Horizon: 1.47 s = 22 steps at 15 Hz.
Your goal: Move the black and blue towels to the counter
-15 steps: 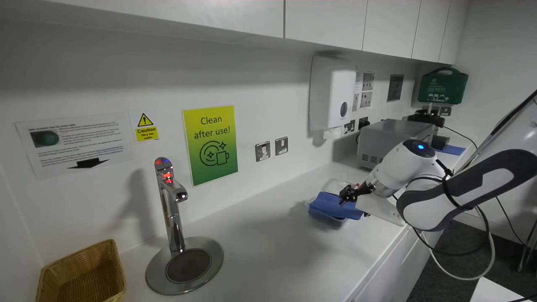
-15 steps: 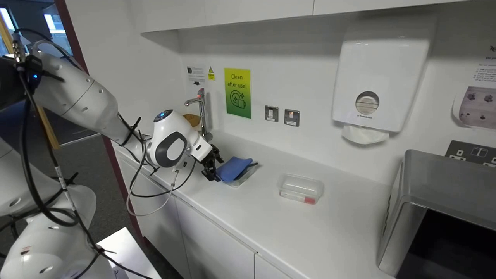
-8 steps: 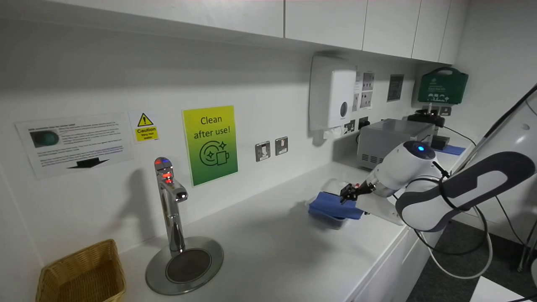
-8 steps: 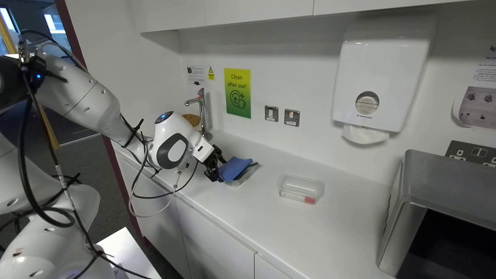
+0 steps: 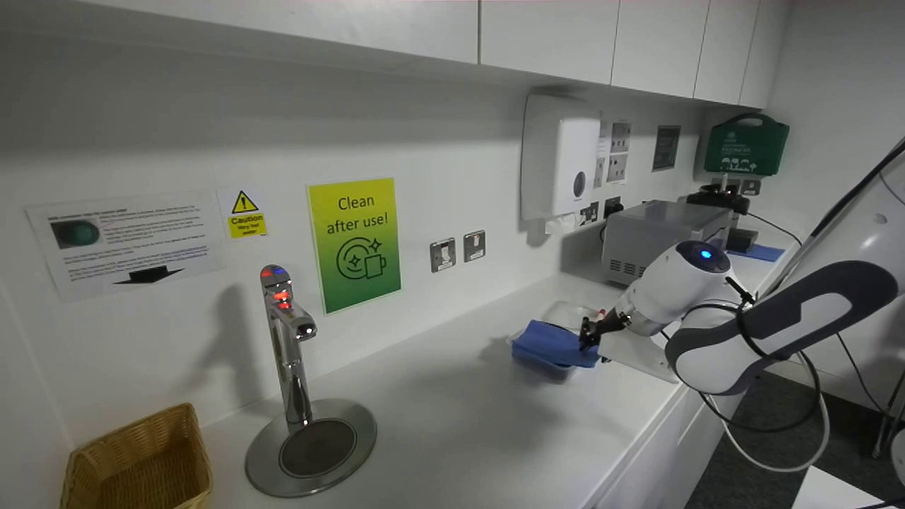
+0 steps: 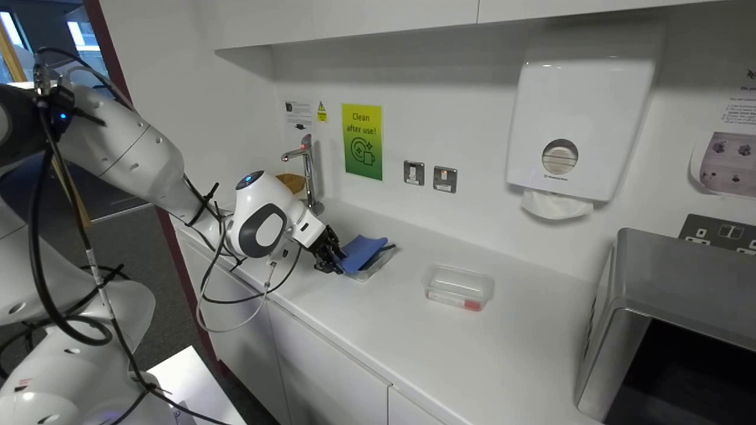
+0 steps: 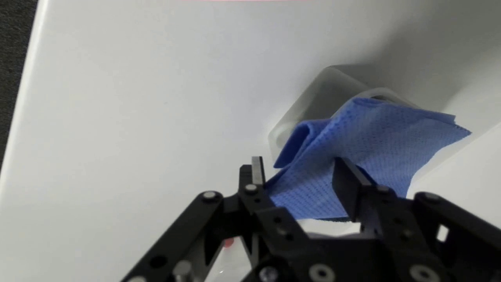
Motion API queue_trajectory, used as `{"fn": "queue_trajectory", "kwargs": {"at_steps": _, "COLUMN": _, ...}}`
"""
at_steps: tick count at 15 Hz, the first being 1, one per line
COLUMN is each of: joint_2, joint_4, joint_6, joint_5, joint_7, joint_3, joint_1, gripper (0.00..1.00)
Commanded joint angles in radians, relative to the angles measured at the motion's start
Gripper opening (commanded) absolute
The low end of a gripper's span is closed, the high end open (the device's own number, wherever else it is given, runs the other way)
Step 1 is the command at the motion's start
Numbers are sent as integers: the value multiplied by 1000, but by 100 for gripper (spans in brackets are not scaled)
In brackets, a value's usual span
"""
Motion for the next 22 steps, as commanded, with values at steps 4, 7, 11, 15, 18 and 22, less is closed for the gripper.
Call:
{"fn": "queue_trajectory", "kwargs": {"at_steps": 4, "joint_2": -22, "joint_4": 1, "joint_6": 32, "joint_5": -9, "joint_7": 13, "joint_3": 27, "joint_1": -36, "gripper": 0}}
{"fn": "queue_trajectory", "kwargs": {"at_steps": 7, "joint_2": -42, "joint_4": 0, "joint_6": 36, "joint_5": -6, "joint_7": 8, "joint_3": 19, "joint_1": -31, "gripper": 0}}
{"fn": "queue_trajectory", "kwargs": {"at_steps": 11, "joint_2": -126, "joint_4": 2, "joint_6": 71, "joint_5": -3, "joint_7": 6, "joint_3": 9, "joint_1": -24, "gripper": 0}}
{"fn": "queue_trajectory", "kwargs": {"at_steps": 15, "joint_2": -226, "joint_4": 18, "joint_6": 120, "joint_5": -1, "joint_7": 9, "joint_3": 16, "joint_1": -31, "gripper": 0}}
{"fn": "queue_trajectory", "kwargs": {"at_steps": 18, "joint_2": -284, "joint_4": 38, "joint_6": 137, "joint_5": 1, "joint_7": 12, "joint_3": 30, "joint_1": -39, "gripper": 0}}
{"fn": "queue_trajectory", "kwargs": {"at_steps": 22, "joint_2": -325, "joint_4": 73, "joint_6": 141, "joint_5": 3, "joint_7": 13, "joint_3": 54, "joint_1": -32, "gripper": 0}}
